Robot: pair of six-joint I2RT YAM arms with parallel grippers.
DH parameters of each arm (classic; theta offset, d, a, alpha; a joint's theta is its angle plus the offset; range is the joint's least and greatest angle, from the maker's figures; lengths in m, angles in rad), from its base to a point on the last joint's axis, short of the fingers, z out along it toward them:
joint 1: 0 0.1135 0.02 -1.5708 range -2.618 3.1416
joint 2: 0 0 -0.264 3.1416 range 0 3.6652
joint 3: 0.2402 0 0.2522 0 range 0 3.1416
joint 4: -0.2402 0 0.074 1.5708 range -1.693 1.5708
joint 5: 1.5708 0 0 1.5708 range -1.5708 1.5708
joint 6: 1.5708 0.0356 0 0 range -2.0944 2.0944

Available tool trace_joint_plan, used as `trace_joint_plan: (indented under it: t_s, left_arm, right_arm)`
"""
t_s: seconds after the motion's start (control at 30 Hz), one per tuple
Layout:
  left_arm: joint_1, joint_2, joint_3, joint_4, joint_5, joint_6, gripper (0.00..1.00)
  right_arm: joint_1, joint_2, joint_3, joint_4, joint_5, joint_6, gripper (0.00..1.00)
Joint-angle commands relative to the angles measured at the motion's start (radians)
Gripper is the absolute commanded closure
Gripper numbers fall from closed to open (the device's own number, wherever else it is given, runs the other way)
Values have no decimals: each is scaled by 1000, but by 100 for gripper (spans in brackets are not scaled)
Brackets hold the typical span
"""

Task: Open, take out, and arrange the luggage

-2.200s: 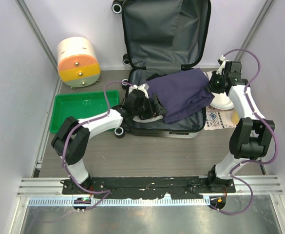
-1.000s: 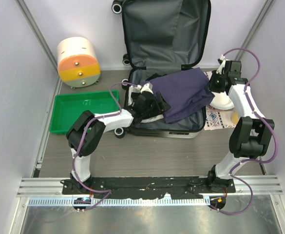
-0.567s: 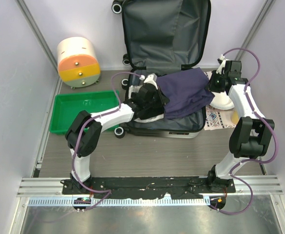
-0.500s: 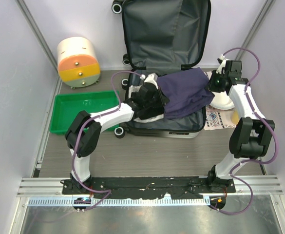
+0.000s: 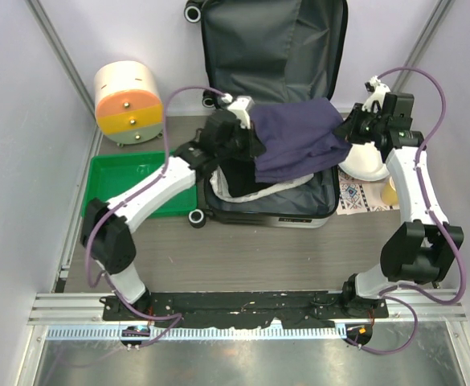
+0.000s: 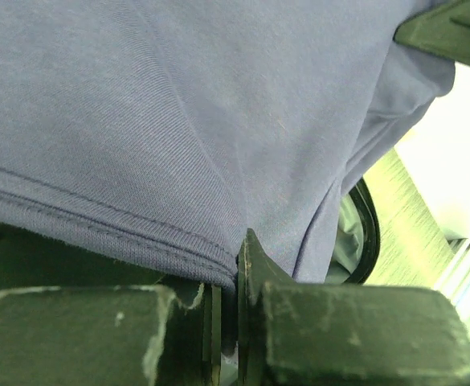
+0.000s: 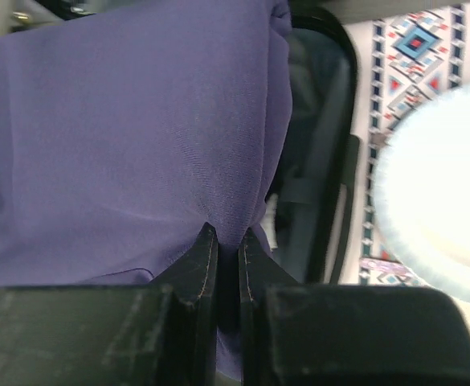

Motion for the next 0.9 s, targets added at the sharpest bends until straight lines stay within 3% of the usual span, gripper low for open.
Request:
trace_joint_plan:
  t_s: [0.0, 0.1, 0.23, 0.4, 0.57, 0.73, 0.87]
  left_arm:
    - [130, -139, 51, -144, 183, 83, 100]
    - [232, -204, 46, -246, 274, 109, 100]
    - [394, -302, -1, -338, 389, 148, 100]
    - [643, -435, -41, -523, 362, 259, 100]
    - [912, -494, -78, -615, 293, 392, 100]
    - [1081, -443, -112, -597, 240, 478, 100]
    - [1129, -397, -179, -496, 228, 518, 100]
  right_arm:
    - [45, -112, 34, 176, -88, 96, 99]
    - [125, -134, 22, 208, -57, 128, 99]
    - [357, -131, -12, 279, 38, 188, 99]
    - [579, -36, -8, 400, 206, 262, 99]
    - [804, 192, 120, 474, 279, 284, 99]
    - [935, 399, 279, 553, 377, 277, 99]
    - [993, 548, 327, 631, 455, 233, 99]
